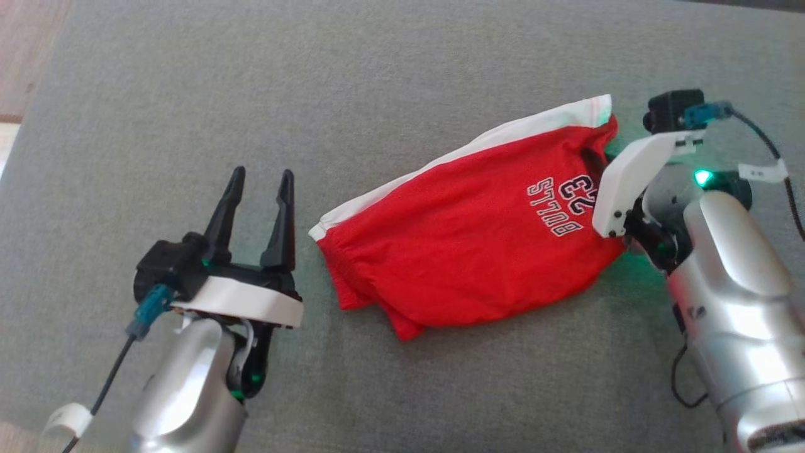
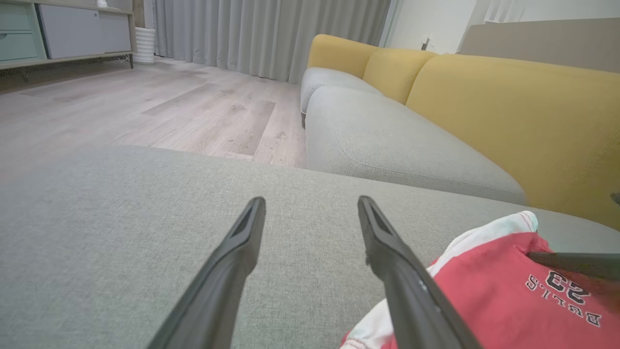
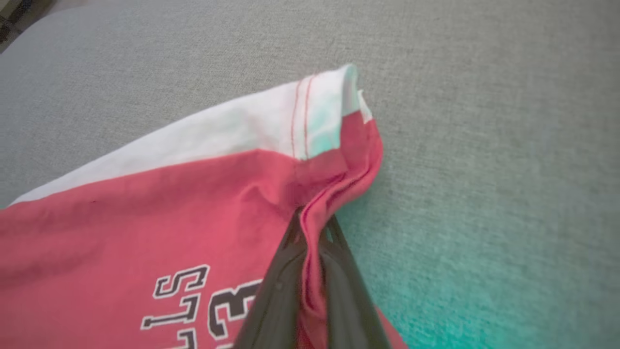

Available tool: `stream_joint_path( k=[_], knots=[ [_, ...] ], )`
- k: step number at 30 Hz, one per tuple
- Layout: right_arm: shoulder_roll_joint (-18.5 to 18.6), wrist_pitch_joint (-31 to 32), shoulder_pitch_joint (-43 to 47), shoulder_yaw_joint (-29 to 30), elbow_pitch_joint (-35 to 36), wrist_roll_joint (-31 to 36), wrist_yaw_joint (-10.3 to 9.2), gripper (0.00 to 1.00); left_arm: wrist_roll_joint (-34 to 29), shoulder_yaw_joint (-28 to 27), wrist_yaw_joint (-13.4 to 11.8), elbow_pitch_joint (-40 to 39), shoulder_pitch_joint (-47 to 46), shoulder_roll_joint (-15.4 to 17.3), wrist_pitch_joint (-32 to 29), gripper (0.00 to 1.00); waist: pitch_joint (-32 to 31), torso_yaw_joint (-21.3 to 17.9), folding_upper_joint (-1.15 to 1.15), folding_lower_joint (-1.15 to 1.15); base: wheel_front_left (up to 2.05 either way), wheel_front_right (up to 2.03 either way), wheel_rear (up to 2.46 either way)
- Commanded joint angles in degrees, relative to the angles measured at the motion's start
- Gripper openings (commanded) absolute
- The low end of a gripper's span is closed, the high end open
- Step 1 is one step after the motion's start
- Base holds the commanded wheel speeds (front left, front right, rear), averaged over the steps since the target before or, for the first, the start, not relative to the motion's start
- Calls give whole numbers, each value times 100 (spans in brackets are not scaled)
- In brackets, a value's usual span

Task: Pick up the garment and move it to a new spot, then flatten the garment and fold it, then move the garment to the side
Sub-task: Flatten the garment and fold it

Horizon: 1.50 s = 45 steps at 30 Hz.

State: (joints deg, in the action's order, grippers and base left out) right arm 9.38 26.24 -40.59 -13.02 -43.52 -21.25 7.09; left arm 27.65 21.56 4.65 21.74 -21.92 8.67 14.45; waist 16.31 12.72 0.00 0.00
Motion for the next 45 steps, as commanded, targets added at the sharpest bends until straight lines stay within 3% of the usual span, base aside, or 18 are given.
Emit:
stream_joint_path(
  k=[1, 6, 13, 25, 32, 39, 45],
  knots=[
    [-89, -50, 207, -73, 214, -19, 40, 0, -70, -318, 32, -132, -112, 97, 54, 100, -75, -88, 0, 0, 0, 0, 0],
    [-2, -132, 417, 227, 682, -62, 40, 0, -154, -510, 84, -117, -21, 161, 54, 100, -274, -380, 0, 0, 0, 0, 0],
    [273, -84, 883, 1074, 1496, 454, 40, 0, -231, -691, 109, -95, 154, 301, 54, 100, -573, -806, 0, 0, 0, 0, 0],
    [531, 220, 1527, 1848, 2385, 1349, 40, 0, -295, -617, 140, 0, 395, 277, 54, 100, -968, -967, 0, 0, 0, 0, 0],
    [441, 632, 1475, 1346, 2731, 1419, 40, 0, -277, -507, 162, 150, 472, 251, 54, 100, -1107, -880, 0, 0, 0, 0, 0],
    [-27, 921, 1253, 198, 2779, 1081, 40, 0, -269, -477, 161, 187, 435, 245, 54, 100, -1118, -800, 0, 0, 0, 0, 0],
    [-407, 970, 923, -623, 2344, 841, 40, 0, -248, -401, 171, 217, 389, 188, 51, 100, -1031, -653, 0, 0, 0, 0, 0]
  ],
)
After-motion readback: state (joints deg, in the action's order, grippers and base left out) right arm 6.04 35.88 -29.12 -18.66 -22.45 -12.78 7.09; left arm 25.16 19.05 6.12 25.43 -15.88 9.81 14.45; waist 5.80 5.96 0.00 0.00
